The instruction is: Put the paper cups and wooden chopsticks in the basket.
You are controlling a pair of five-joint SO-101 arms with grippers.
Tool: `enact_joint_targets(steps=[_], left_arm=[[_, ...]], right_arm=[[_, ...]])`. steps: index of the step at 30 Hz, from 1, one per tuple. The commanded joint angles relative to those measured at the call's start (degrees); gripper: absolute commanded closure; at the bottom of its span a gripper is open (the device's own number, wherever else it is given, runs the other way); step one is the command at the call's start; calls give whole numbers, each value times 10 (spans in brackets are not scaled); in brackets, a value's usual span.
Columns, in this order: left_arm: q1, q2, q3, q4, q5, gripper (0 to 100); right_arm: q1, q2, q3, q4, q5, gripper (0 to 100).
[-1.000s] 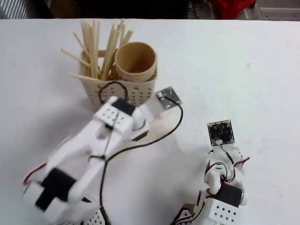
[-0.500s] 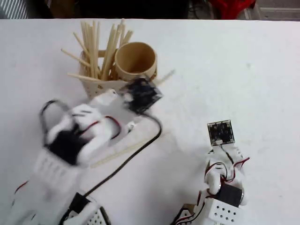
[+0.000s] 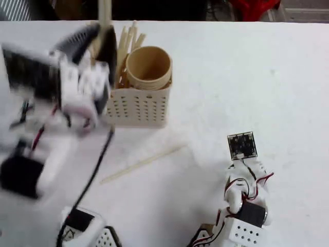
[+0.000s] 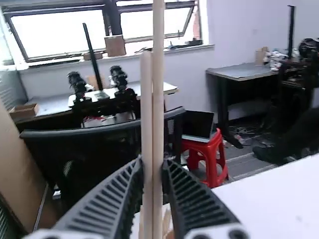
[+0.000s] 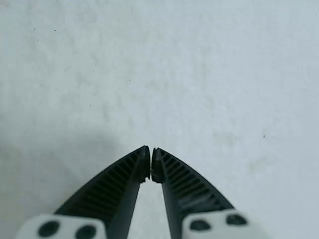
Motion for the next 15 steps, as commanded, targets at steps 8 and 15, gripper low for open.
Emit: enact_joint_targets(steps=[8, 15], left_arm=[[-72, 160, 23, -147, 50, 977], [-73, 185, 175, -290, 46, 978]], right_arm=[[4, -5, 4, 1, 2, 974], [4, -5, 4, 1, 2, 974]])
